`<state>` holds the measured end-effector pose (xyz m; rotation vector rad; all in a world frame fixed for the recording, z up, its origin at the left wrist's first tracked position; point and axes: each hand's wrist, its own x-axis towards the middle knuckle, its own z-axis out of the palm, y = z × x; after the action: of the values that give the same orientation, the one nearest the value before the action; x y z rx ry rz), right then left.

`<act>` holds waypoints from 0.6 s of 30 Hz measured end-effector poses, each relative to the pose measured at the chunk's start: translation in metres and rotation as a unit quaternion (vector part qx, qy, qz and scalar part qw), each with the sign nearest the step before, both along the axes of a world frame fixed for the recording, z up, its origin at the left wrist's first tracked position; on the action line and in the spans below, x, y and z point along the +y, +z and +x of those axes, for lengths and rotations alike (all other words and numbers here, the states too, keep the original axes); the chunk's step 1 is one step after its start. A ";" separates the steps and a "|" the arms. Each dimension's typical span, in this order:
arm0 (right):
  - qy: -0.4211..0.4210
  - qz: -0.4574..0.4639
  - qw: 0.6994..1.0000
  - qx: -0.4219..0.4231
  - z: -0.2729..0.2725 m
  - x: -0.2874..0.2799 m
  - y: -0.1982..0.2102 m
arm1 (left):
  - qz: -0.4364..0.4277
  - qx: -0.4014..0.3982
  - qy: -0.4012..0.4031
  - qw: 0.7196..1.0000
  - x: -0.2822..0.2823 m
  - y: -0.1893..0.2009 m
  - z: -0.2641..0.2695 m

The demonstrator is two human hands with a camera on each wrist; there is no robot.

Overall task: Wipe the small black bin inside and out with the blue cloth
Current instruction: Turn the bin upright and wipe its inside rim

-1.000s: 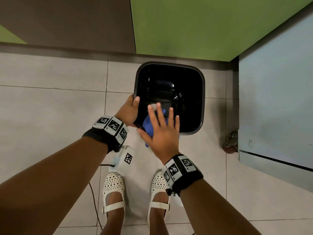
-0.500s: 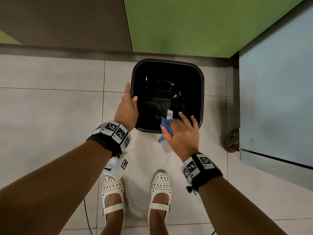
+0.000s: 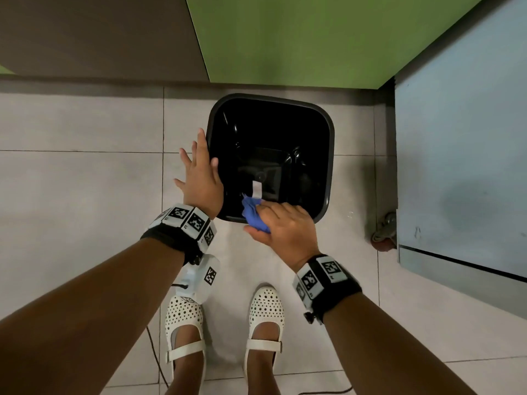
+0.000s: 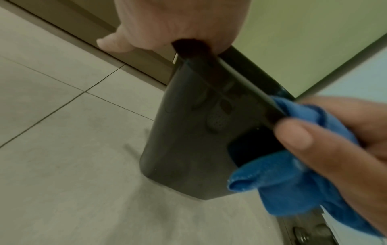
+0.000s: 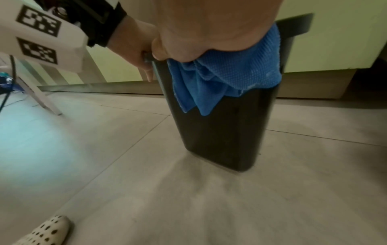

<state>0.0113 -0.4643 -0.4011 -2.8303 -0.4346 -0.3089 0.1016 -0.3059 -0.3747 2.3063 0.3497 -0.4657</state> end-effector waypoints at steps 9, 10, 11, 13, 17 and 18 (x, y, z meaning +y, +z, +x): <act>-0.004 -0.004 0.997 0.071 0.006 0.015 0.006 | -0.070 -0.029 0.018 0.997 -0.003 0.004 -0.003; -0.002 -0.013 0.997 0.077 0.009 0.023 0.008 | -0.068 -0.029 0.016 0.997 -0.003 0.005 -0.003; 0.001 -0.021 0.996 0.085 0.012 0.031 0.009 | -0.064 -0.027 0.015 0.997 -0.002 0.005 -0.003; 0.011 -0.016 0.995 0.095 0.017 0.040 0.009 | -0.051 -0.022 0.009 0.998 0.000 0.006 -0.002; 0.041 0.019 0.995 0.091 0.012 0.022 0.006 | -0.043 -0.016 -0.026 0.999 0.002 0.007 0.001; 0.044 0.015 0.995 0.090 0.009 0.014 0.005 | -0.038 -0.013 -0.033 0.999 0.002 0.007 0.002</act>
<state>0.0206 -0.4507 -0.3959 -2.7682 -0.5098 -0.0418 0.1033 -0.3039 -0.3677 2.2541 0.2397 -0.4733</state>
